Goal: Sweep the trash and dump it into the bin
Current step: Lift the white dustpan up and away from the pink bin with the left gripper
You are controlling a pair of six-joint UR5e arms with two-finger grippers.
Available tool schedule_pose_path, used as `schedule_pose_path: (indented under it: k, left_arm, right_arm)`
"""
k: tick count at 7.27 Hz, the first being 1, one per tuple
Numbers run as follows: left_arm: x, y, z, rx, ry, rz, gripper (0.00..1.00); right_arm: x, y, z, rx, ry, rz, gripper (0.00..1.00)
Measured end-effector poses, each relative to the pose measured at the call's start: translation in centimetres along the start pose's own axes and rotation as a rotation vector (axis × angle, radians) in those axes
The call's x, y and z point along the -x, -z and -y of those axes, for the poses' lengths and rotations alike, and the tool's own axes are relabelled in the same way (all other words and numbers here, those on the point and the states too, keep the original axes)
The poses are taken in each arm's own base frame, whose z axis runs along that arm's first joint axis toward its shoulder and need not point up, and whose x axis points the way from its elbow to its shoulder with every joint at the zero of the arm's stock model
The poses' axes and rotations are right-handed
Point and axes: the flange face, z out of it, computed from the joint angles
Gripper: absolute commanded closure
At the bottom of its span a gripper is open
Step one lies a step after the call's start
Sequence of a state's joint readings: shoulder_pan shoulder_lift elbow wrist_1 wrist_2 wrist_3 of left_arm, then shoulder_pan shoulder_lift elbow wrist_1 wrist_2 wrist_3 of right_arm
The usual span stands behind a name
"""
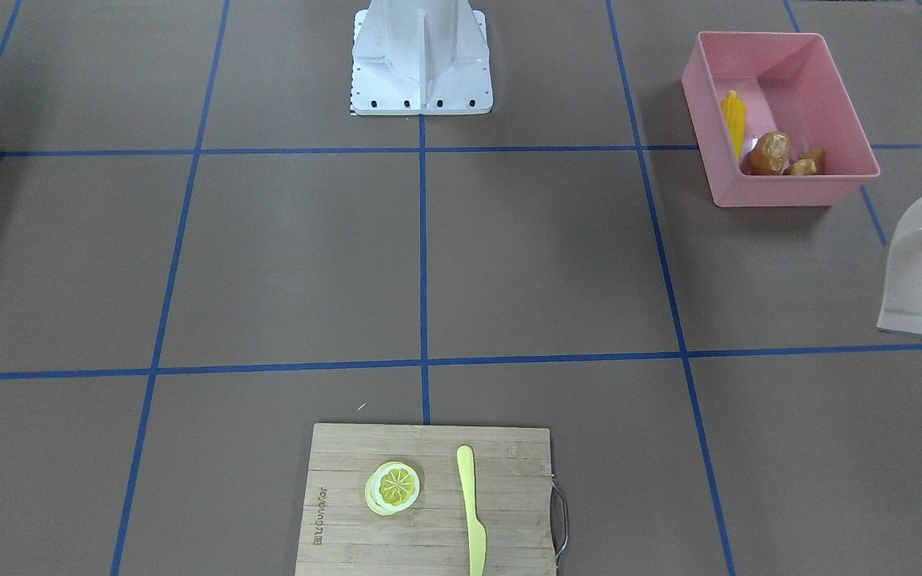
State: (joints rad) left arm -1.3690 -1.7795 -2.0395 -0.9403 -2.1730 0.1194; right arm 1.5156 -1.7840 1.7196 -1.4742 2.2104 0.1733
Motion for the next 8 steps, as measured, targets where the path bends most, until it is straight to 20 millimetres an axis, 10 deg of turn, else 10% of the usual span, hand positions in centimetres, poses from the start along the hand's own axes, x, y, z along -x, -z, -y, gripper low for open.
schedule_pose_path:
  k: [4, 8]
  left_arm:
    - [-10.9, -1.2, 3.4, 0.046, -0.314, -0.019, 1.0]
    - [-17.3, -1.1, 4.5, -0.098, -0.783, -0.022, 1.0]
  right_arm:
    - [0.0, 0.0, 0.0, 0.0, 0.0, -0.001, 0.0]
    - [-0.1, 0.0, 0.0, 0.001, -0.001, -0.001, 0.0]
